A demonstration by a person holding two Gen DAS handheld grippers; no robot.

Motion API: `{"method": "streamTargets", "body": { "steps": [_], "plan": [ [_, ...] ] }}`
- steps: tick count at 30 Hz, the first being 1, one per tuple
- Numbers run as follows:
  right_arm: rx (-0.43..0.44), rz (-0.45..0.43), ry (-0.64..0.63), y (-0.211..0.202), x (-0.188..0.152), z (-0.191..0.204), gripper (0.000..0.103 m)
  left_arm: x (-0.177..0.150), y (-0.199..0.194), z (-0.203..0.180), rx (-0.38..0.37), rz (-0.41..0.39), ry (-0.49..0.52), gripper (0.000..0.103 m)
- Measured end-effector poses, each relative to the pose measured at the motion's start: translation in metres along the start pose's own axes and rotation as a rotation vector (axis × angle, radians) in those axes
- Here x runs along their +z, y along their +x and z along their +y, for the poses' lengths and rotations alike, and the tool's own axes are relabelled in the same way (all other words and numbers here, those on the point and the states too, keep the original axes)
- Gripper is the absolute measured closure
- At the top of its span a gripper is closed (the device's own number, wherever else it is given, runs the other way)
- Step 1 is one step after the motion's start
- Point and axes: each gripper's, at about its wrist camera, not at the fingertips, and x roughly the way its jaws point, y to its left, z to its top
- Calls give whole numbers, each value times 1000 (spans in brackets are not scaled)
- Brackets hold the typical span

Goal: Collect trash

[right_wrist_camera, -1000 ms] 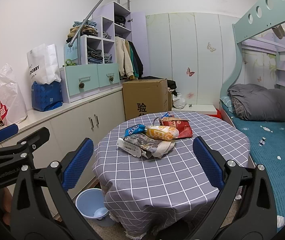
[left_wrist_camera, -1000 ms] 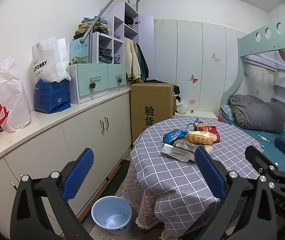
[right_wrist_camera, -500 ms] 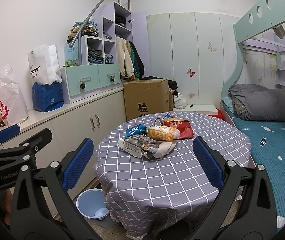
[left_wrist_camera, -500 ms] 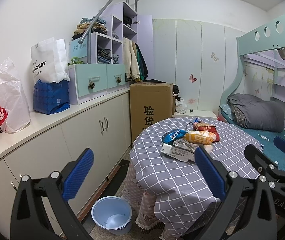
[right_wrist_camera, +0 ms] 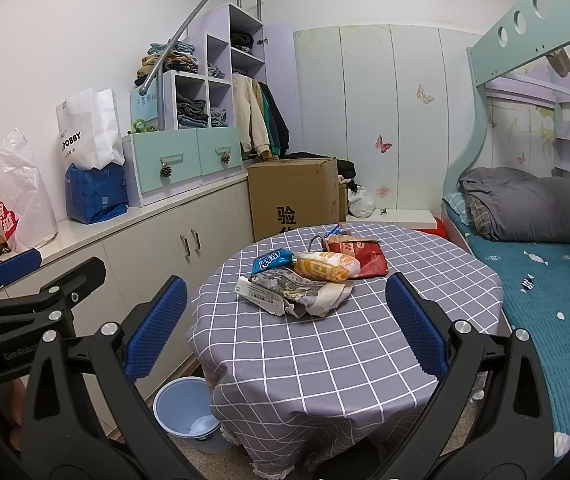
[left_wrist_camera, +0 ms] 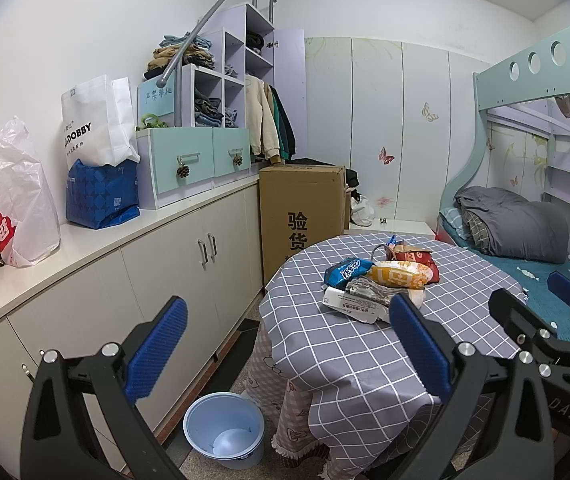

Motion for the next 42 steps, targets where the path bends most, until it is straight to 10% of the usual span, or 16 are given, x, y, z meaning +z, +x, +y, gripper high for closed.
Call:
{"method": "streamTargets", "body": {
  "steps": [42],
  "plan": [
    [0, 6, 7, 4, -9, -2, 6, -19, 8, -8, 3, 8, 5, 4]
  ]
}}
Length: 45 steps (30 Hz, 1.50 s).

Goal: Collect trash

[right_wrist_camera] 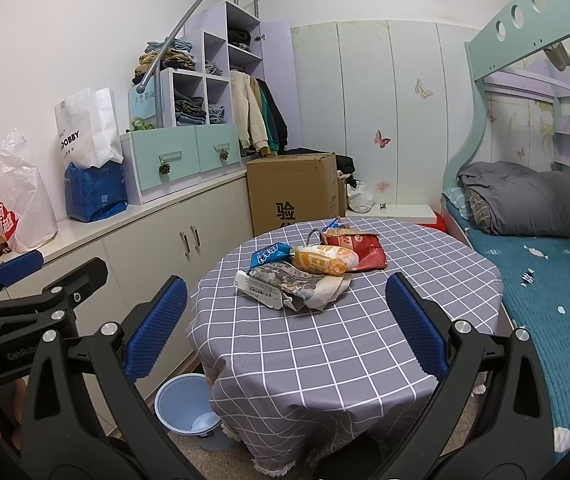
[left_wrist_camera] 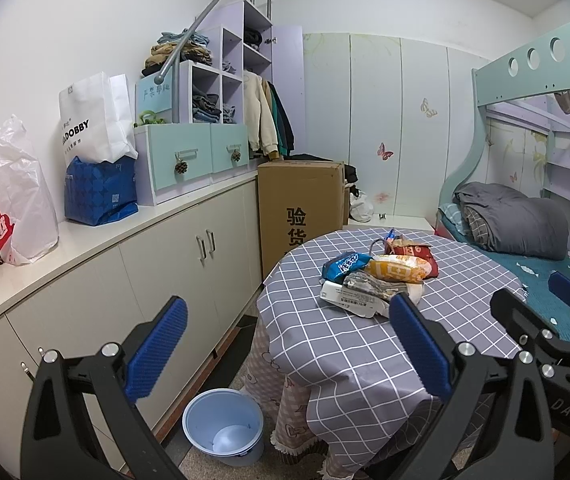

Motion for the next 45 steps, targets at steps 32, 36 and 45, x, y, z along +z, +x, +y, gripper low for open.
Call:
{"method": "streamTargets", "body": {
  "steps": [32, 36, 45],
  "plan": [
    [8, 10, 7, 4, -7, -1, 6, -4, 2, -3, 0, 5, 3, 4],
    [21, 12, 26, 6, -7, -1, 6, -7, 10, -6, 1, 7, 5, 4],
    [88, 79, 64, 26, -9, -10, 6, -9, 21, -2, 21, 46, 15, 4]
  ]
}}
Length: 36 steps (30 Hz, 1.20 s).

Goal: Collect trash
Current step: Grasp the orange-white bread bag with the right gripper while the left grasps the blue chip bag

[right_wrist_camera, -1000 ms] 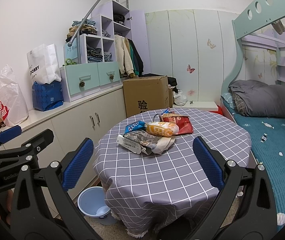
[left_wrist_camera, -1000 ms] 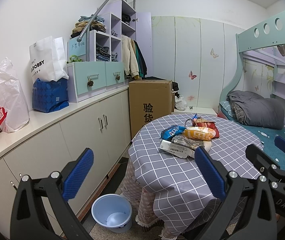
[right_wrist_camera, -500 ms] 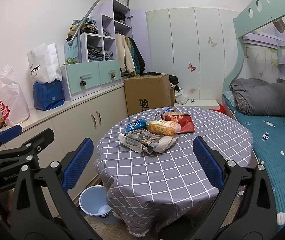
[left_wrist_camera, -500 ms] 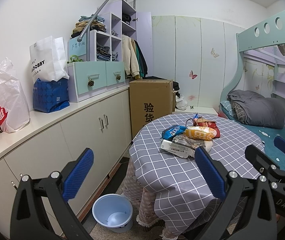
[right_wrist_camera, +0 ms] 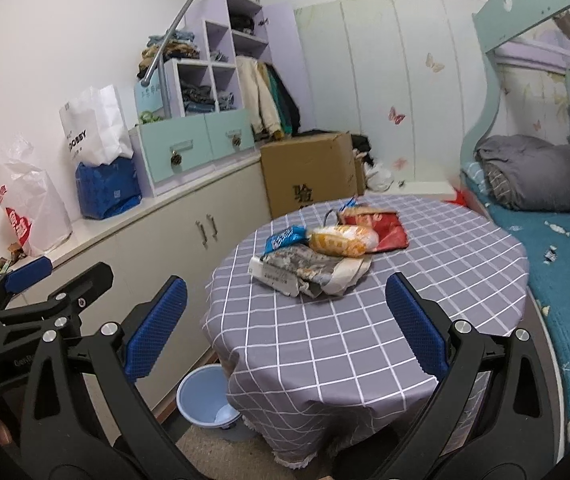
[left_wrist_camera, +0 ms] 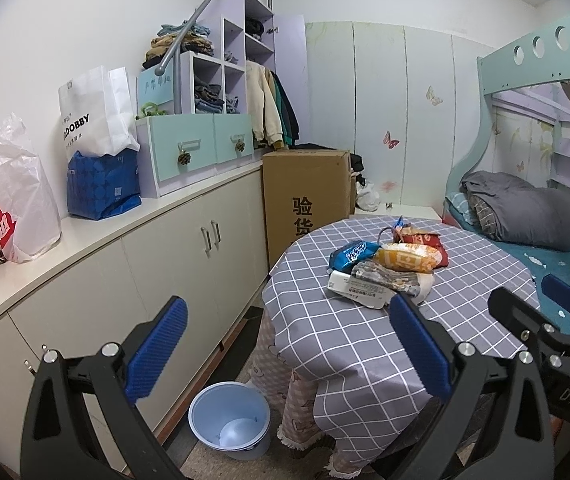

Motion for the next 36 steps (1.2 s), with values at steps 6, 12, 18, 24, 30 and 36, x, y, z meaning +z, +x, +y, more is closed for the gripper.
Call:
{"method": "streamTargets", "body": {
  "steps": [6, 12, 18, 24, 30, 36],
  "plan": [
    [-35, 41, 5, 23, -4, -15, 6, 1, 21, -7, 13, 55, 26, 4],
    [-33, 111, 89, 53, -12, -49, 6, -4, 58, -17, -7, 152, 45, 4],
    [-94, 148, 112, 78, -17, -76, 6, -10, 105, -30, -66, 256, 35, 4],
    [-110, 180, 120, 106, -12, -96, 6, -6, 140, -42, -81, 293, 12, 4],
    [-104, 191, 113, 139, 10, -105, 6, 24, 173, -43, -88, 283, 5, 5],
    [-124, 229, 36, 181, 29, -101, 6, 53, 224, -59, -179, 335, 60, 5]
  ]
}}
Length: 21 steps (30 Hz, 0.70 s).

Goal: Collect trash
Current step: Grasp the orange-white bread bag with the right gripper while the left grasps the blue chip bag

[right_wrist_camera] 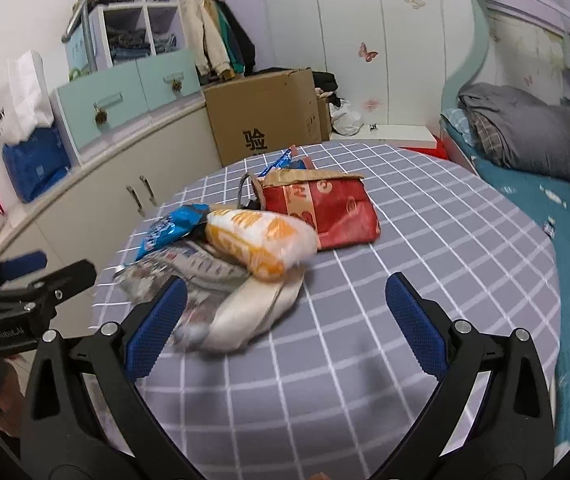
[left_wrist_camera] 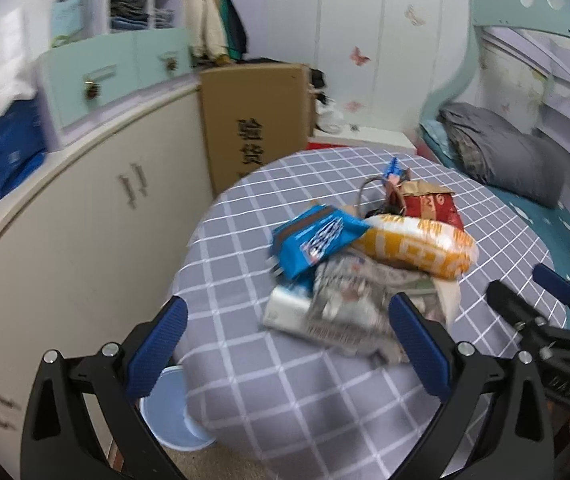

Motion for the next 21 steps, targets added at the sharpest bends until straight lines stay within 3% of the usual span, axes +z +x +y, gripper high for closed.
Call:
{"method": "streamTargets", "body": {
  "steps": [4, 6, 8, 12, 14, 17, 18, 21],
  "plan": [
    [1, 51, -10, 31, 16, -5, 6, 20, 33, -11, -6, 31, 57, 5],
    [8, 68, -15, 42, 20, -8, 6, 26, 51, -16, -21, 59, 82, 12],
    [22, 91, -18, 52, 22, -12, 6, 31, 68, -18, -36, 91, 90, 30],
    [41, 108, -35, 66, 25, -10, 6, 37, 93, -22, -54, 137, 86, 51],
    [53, 111, -42, 69, 25, -9, 11, 37, 91, -24, -62, 125, 91, 77],
    [69, 119, -45, 74, 27, -7, 32, 37, 85, -22, -74, 101, 95, 95],
    [78, 127, -46, 76, 28, -5, 47, 36, 82, -21, -77, 97, 93, 99],
    [87, 125, -44, 75, 28, -4, 57, 35, 72, -14, -95, 61, 69, 102]
  ]
}}
